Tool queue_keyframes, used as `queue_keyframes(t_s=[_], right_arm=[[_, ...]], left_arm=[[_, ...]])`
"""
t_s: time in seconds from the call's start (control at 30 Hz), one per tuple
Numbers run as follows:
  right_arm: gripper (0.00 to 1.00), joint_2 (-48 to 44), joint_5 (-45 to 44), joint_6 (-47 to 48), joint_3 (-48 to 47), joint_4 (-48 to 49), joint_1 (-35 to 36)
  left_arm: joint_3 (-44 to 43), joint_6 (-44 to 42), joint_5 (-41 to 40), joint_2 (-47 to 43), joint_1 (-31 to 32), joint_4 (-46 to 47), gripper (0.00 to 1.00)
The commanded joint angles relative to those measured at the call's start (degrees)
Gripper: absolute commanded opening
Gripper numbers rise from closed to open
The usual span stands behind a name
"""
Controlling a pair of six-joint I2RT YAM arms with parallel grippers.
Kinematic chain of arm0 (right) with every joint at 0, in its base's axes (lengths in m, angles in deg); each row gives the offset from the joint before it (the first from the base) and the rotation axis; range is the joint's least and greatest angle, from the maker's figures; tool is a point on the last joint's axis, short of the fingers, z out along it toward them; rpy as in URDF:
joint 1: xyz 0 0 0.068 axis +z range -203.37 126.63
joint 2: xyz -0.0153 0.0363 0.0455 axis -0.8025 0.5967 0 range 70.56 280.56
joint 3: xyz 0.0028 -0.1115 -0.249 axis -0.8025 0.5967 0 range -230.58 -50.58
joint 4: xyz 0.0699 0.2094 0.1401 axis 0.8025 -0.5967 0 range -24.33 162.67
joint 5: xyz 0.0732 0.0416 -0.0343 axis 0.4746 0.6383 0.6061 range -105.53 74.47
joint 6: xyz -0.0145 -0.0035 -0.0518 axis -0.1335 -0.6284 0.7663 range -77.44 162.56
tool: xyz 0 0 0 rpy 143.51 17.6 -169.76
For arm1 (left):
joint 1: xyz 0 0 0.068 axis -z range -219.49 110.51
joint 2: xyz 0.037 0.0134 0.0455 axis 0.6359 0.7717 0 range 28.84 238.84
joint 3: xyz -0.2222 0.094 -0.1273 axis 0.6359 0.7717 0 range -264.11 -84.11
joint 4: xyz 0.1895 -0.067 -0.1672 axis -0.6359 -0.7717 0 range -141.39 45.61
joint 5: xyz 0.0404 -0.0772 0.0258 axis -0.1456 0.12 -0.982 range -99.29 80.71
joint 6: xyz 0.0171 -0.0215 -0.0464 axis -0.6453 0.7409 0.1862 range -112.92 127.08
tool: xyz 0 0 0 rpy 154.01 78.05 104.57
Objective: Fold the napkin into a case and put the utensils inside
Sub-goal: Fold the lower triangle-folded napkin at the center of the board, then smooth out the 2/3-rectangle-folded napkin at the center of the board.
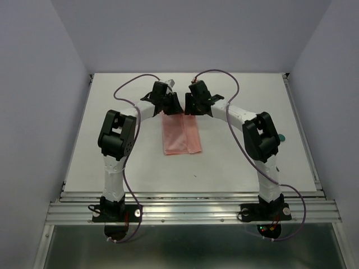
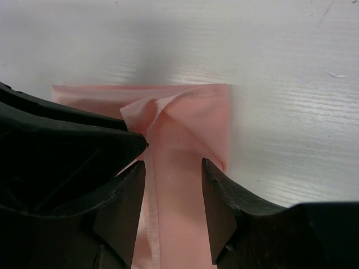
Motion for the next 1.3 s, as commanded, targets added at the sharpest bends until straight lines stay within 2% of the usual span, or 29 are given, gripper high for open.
queue_keyframes(t_s=[0.0,0.1,0.17,0.27,0.3,0.37,0.4,0.83,0.93,0.97,1.1,1.17,1.27], right_arm=[[0.50,1.25,1.38,-0.38,-3.69,-0.12,-0.39],[0.50,1.69,1.38,-0.39,-4.30,-0.03,-0.39],[0.50,1.78,1.12,-0.39,-4.48,-0.12,-0.39],[0.49,1.95,0.85,-0.21,-4.83,-0.03,-0.39],[0.49,2.04,0.68,-0.04,-5.01,-0.12,-0.39],[0.49,2.48,0.59,0.23,-5.80,-0.29,-0.39],[0.49,2.74,0.33,0.49,-6.15,-0.55,-0.39],[0.42,8.89,-2.93,3.30,-14.94,-6.09,-0.39],[0.35,9.25,-3.10,3.13,-15.03,-6.01,-0.39],[0.27,9.42,-3.10,3.04,-15.12,-6.01,-0.39],[0.07,8.73,-2.40,2.69,-14.94,-5.31,-0.39],[0.03,8.29,-1.61,2.43,-14.77,-5.13,-0.39],[0.02,8.02,-0.91,2.25,-14.85,-5.04,-0.39]], left_arm=[[0.43,-1.02,-0.01,-5.60,-0.79,0.85,0.35],[1.22,-1.10,-0.27,-6.31,-0.80,0.85,0.33],[1.66,-1.19,-0.53,-6.57,-0.88,0.76,0.28],[2.28,-1.10,-0.80,-7.01,-1.15,0.76,0.18],[2.37,-1.02,-1.14,-7.01,-1.23,0.76,0.10],[2.81,-0.93,-1.32,-7.01,-1.58,0.76,0.01],[2.89,-0.67,-1.67,-6.84,-1.76,0.67,0.00],[2.19,2.15,0.61,-1.04,-4.05,2.52,0.00],[2.28,2.41,0.78,-0.33,-4.05,2.78,0.00],[2.54,2.32,0.79,0.02,-4.05,2.87,0.00],[3.24,2.32,1.05,0.81,-4.13,3.13,0.00],[4.12,2.67,1.57,0.90,-4.05,3.84,0.00],[4.83,3.03,1.93,0.99,-4.05,4.63,0.00]])
